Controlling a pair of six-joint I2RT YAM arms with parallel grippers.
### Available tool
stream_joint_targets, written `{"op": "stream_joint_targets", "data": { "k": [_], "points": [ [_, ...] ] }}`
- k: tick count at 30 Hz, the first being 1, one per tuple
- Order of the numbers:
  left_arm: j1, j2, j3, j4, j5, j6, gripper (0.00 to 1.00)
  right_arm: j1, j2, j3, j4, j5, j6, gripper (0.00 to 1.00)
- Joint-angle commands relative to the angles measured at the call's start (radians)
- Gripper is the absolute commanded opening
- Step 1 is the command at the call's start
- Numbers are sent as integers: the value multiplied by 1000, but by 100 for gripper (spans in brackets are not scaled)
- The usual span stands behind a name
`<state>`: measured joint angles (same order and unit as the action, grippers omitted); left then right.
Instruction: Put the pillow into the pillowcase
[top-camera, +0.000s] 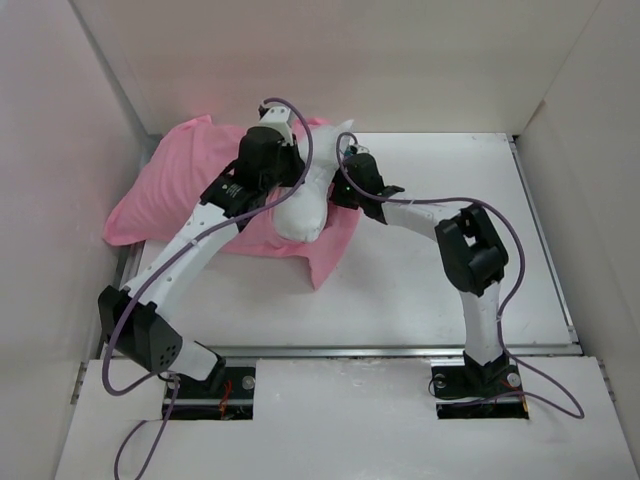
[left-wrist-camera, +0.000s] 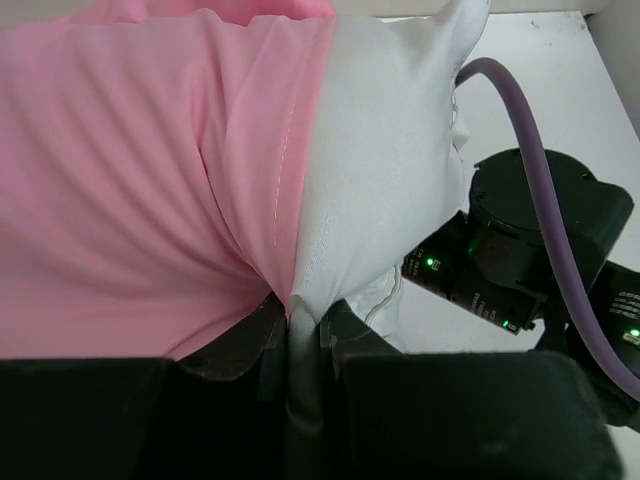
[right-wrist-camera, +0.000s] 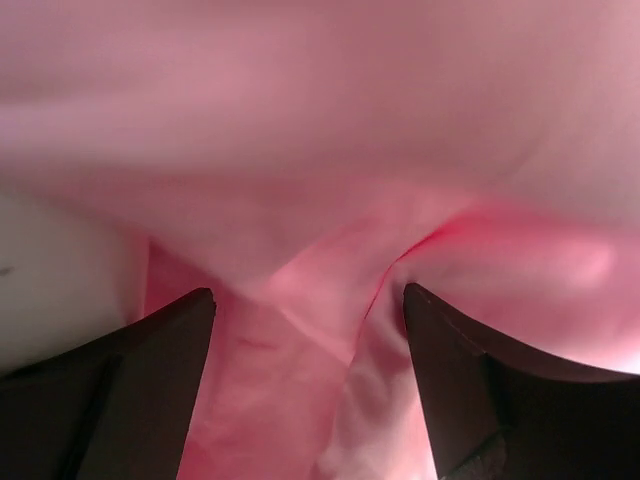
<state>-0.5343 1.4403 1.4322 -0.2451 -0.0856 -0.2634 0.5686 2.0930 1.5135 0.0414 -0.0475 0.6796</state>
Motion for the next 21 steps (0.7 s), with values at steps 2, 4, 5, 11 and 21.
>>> {"op": "stream_joint_targets", "data": {
  "k": [2,4,5,11,21],
  "points": [
    [-7,-119,16,165,70,-23,0,20,18,-7,269,-38,98,82],
    [-7,-130,16,165,90,-23,0,20,41,-18,336,-77,139,83],
    [-7,-141,16,165,90,-23,0,20,41,-29,336,-77,140,83],
    [-7,-152,7,175,101,-23,0,20,61,5,344,-32,149,58],
    [-7,-63,-15,161,-167,-25,0,-28,-198,-123,-90,179,-11,0]
  ]
}}
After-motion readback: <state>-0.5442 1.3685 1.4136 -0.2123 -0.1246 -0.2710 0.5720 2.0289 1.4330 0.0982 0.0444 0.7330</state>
